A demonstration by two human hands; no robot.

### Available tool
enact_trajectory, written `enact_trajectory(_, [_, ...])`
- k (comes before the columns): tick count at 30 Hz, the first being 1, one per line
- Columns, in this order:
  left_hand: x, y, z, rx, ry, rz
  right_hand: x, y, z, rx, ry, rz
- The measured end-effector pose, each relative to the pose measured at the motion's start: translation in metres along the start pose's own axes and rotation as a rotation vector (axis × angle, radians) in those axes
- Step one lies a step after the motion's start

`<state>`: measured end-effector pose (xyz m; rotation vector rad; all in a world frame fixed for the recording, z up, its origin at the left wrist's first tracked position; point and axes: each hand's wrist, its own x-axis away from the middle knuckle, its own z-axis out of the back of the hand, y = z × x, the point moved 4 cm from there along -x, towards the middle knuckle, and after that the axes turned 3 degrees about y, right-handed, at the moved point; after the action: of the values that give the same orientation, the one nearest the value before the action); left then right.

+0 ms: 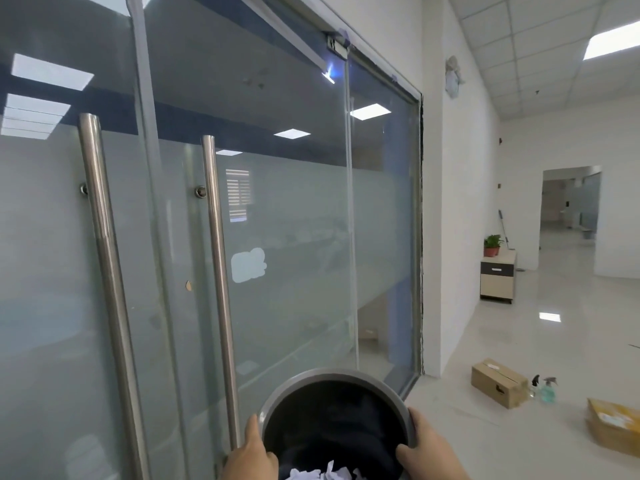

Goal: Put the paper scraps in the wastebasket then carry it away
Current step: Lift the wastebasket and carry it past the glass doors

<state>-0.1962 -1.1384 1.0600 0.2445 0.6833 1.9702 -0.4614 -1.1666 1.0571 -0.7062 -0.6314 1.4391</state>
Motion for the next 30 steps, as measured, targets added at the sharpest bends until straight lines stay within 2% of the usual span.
enact_trajectory(4, [-0.001, -0.015, -0.034, -0.054, -0.050, 0.001, -0.005, 0.027, -0.020, 0.056, 0.000, 0.007])
enact_trajectory(7, [0.012, -0.054, -0.086, -0.057, -0.126, 0.038, -0.008, 0.076, -0.062, 0.095, -0.043, -0.042])
enact_trajectory(14, [0.079, -0.186, -0.250, 0.056, -0.289, 0.190, 0.022, 0.249, -0.207, 0.143, -0.147, -0.152])
enact_trajectory(24, [0.174, -0.404, -0.522, 0.052, -0.332, 0.259, 0.092, 0.526, -0.444, 0.105, -0.194, -0.253])
enact_trajectory(30, [0.194, -0.485, -0.638, 0.065, -0.345, 0.269, 0.106, 0.635, -0.538, 0.054, -0.177, -0.282])
